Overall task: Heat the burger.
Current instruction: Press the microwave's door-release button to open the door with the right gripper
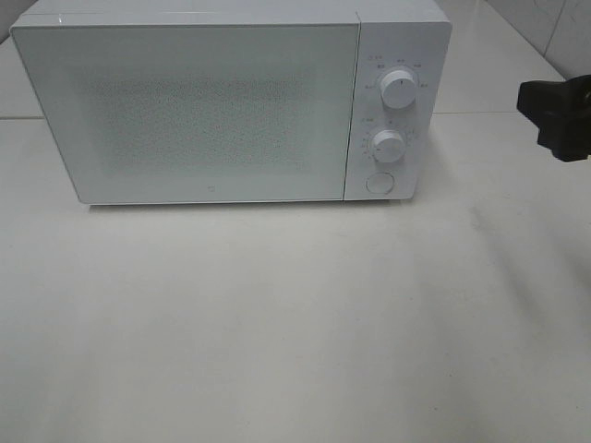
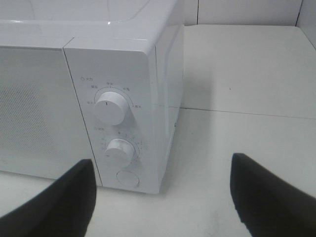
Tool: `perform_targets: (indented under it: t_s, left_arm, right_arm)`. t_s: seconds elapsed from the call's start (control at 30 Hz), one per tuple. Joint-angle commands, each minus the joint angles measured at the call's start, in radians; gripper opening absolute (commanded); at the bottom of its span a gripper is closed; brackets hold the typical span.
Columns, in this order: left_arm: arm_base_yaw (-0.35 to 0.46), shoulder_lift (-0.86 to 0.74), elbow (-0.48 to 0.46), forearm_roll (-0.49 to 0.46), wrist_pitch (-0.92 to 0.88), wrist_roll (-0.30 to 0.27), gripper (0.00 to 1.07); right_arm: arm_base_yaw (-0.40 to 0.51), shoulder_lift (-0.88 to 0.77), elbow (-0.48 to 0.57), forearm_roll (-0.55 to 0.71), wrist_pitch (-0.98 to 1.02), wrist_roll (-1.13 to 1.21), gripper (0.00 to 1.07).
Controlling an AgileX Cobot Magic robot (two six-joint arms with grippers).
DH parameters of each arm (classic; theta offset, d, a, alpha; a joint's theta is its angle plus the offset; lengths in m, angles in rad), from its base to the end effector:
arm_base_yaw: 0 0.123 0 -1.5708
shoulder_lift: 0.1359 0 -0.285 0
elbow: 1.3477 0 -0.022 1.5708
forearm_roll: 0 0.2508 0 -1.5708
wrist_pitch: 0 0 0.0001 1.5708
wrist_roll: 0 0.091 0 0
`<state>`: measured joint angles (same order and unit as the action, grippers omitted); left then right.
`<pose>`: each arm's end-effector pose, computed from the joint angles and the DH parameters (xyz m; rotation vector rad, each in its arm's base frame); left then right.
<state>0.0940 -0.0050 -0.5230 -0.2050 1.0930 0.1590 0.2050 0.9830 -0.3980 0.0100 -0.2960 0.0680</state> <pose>-0.0091 -0.0174 0.2824 0.0828 2.0310 -0.0862 0.1915 0.0395 0.2606 -0.1110 1.7735 0.2016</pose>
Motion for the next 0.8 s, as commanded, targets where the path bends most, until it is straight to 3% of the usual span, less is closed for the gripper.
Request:
perform_targets:
  t_s: [0.03, 0.23, 0.37, 0.57, 0.8]
  left_arm:
    - [0.003, -0.017, 0.001, 0.0, -0.013, -0.004, 1.0]
    - [0.003, -0.017, 0.001, 0.0, -0.013, -0.004, 1.0]
    - [0.003, -0.017, 0.001, 0.0, -0.013, -0.004, 1.0]
    - [0.003, -0.017, 0.001, 0.0, -0.013, -0.004, 1.0]
    - [0.003, -0.017, 0.001, 0.0, -0.013, -0.004, 1.0]
  right_arm:
    - [-0.003, 0.048, 0.018, -0.004, -0.129, 0.005, 0.74]
    - [-0.003, 0.174, 0.079, 0.011, -0.399, -0.012, 0.74]
    - [-0.003, 0.273, 0.127, 0.102, -0.572, -0.079, 0.74]
    - [-0.003, 0.386, 0.168, 0.198, -0.718, -0.109, 0.74]
    - [-0.003, 0.474, 0.175, 0.214, -0.764, -0.106, 0.74]
